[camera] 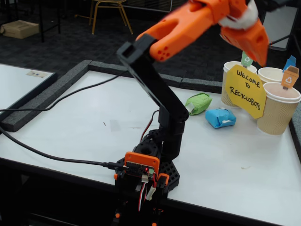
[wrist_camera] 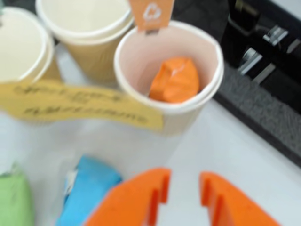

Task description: Sort rubbish by color.

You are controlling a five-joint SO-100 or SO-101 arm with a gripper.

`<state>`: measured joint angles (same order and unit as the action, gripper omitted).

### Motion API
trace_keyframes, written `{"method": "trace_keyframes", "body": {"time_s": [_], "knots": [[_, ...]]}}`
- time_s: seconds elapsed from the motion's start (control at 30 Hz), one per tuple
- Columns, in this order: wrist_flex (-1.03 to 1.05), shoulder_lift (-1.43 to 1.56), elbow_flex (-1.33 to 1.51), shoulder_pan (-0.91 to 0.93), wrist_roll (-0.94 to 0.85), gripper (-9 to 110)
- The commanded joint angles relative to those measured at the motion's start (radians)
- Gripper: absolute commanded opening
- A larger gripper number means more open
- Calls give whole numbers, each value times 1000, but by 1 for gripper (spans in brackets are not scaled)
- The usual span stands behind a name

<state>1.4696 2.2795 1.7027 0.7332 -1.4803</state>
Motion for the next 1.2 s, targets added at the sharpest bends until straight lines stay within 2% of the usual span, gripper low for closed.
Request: {"method": "trace_keyframes", "body": {"time_s": [0.0,0.4,0.7,1.17], "knots": [[150,126,-196,-67,58,0],[276,259,-235,-199,235,0],[278,285,-230,-227,322,0],[259,275,-117,-410,549,0]]}}
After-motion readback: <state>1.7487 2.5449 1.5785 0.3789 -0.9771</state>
